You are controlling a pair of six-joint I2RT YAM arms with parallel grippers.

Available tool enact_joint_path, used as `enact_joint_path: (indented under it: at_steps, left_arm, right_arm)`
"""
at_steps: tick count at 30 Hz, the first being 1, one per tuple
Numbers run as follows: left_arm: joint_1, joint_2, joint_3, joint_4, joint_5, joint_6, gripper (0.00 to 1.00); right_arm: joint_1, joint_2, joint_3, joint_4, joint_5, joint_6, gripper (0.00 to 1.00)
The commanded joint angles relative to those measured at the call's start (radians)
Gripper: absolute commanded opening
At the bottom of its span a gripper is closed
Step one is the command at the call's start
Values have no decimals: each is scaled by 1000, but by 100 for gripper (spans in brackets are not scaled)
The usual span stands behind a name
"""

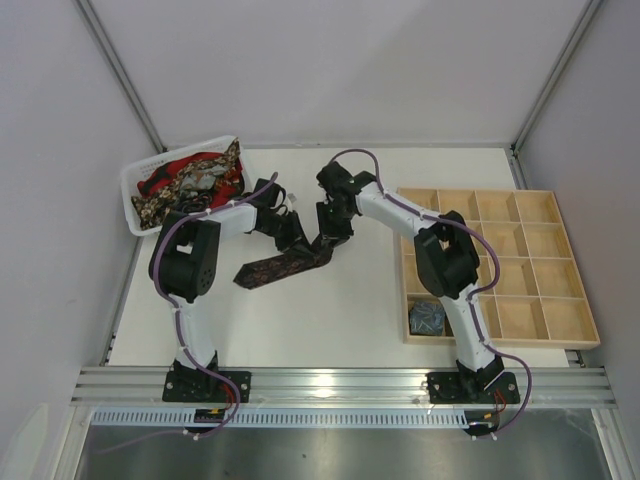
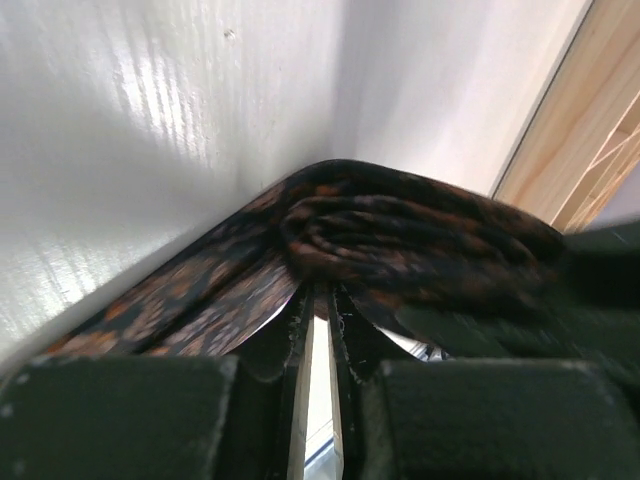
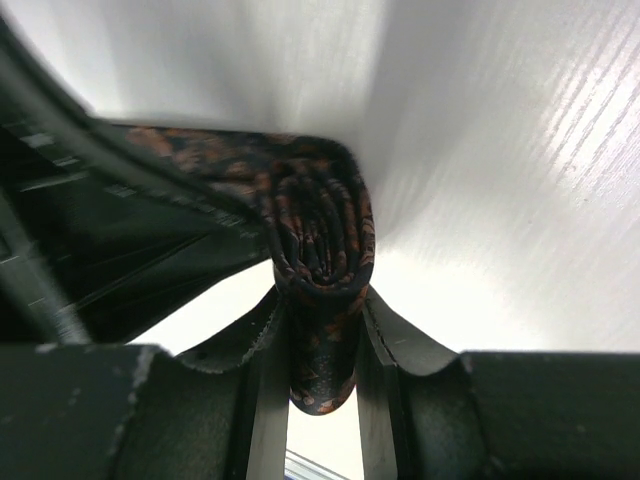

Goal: Roll the ties
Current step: Roll the tie

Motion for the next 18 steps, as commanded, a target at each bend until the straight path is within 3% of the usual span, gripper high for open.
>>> enact_joint_path:
  at_steps: [1,6,18]
  left_arm:
    - [-4,2,25,20,-38,-11,15]
    - [-4,3,23,21,-43,-15,15]
    - [-1,-13,0,-16,-72,5,14]
  right_arm:
    - [41,1,123,-101,72,20,0]
    - [81,81,245,-168,105,16,0]
    - [126,198,322,-228,269,-7,0]
